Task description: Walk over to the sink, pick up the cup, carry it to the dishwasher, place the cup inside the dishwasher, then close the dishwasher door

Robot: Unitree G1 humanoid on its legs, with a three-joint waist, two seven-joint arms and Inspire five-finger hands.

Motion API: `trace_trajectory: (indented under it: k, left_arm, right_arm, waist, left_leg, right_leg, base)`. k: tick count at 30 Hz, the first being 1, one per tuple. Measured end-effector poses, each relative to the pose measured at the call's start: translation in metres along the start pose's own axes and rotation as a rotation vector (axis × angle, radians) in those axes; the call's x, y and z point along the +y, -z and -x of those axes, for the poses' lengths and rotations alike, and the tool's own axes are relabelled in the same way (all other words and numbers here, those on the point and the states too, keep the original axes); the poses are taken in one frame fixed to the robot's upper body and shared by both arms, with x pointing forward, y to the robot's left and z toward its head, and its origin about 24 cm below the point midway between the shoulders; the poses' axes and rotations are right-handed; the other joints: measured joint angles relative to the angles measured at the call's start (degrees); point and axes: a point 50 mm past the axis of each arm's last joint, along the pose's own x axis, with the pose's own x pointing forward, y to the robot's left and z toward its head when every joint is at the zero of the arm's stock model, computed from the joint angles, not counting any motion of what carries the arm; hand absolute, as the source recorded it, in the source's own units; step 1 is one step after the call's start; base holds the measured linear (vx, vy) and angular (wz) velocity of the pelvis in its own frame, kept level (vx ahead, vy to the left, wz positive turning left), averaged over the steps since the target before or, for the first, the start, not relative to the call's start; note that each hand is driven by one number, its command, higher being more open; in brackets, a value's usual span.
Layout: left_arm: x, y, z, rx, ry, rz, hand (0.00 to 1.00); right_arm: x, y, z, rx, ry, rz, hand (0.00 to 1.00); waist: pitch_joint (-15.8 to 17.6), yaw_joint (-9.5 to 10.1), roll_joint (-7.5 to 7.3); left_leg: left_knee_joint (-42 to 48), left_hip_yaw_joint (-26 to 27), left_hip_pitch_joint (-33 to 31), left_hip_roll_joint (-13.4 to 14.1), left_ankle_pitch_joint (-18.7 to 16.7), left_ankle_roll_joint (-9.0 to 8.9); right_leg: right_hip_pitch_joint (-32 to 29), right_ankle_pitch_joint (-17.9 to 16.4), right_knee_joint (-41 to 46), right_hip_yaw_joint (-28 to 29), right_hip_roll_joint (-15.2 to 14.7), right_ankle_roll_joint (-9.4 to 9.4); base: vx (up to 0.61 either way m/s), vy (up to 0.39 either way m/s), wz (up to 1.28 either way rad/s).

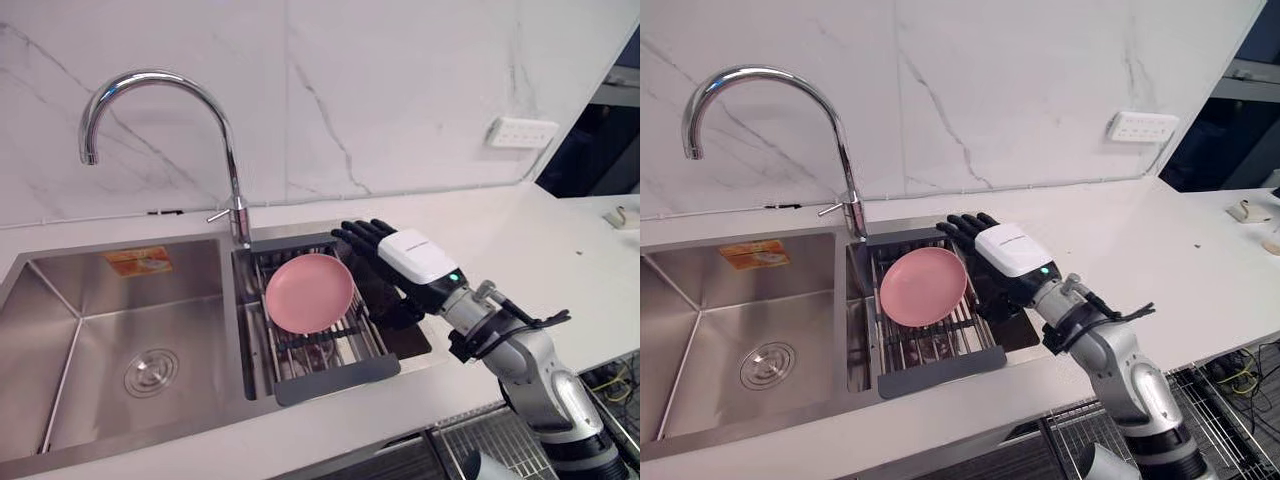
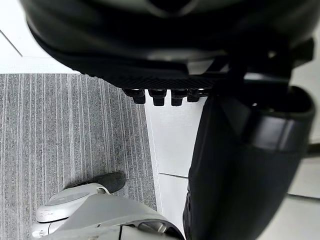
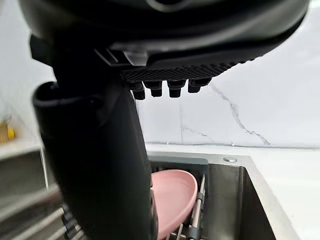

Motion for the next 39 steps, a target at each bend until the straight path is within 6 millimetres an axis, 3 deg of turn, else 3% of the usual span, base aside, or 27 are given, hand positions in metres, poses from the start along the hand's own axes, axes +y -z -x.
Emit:
trace_trajectory:
  k: [11,24,39]
  left_arm:
    - [-0.003,-0.01,-0.002,-0.025,0.022,-0.012,1.0]
    - [-0.007,-0.011,-0.002,-0.024,0.029,-0.007,1.0]
    - [-0.017,-0.016,-0.001,-0.023,0.058,0.006,1.0]
  right_arm:
    - [0.019,-0.013,-0.021,-0.073,-0.104,0.084,1.0]
    - [0.064,0.009,-0.026,0.055,-0.253,0.099,1.0]
    - [0.083,0.02,-0.037,0.121,-0.235,0.194,1.0]
  waist:
    - [-0.3,1.15,-0.38]
    - [0.2,1.93,0.35]
    - [1.3,3.21,1.81]
  left_leg:
    - [-0.4,-1.3,-1.5,-0.7,1.7,0.36]
    - [-2.3,-2.8,-1.4,-0.6,3.1,-0.15]
    - [-4.5,-4.8,-1.4,-1.0,5.1,-0.24]
  right_leg:
    - [-0.9,0.6,0.0,-1.3,-0.8,-0.25]
    - [-0.9,0.5,0.0,-3.2,-0.7,-0.36]
    - [-0.8,0.4,-0.1,-5.4,-1.1,-0.31]
  base:
    - [-0.07,0.006,0.06]
    - [-0.02,0.005,0.06]
    - [-0.03,0.015,0.07]
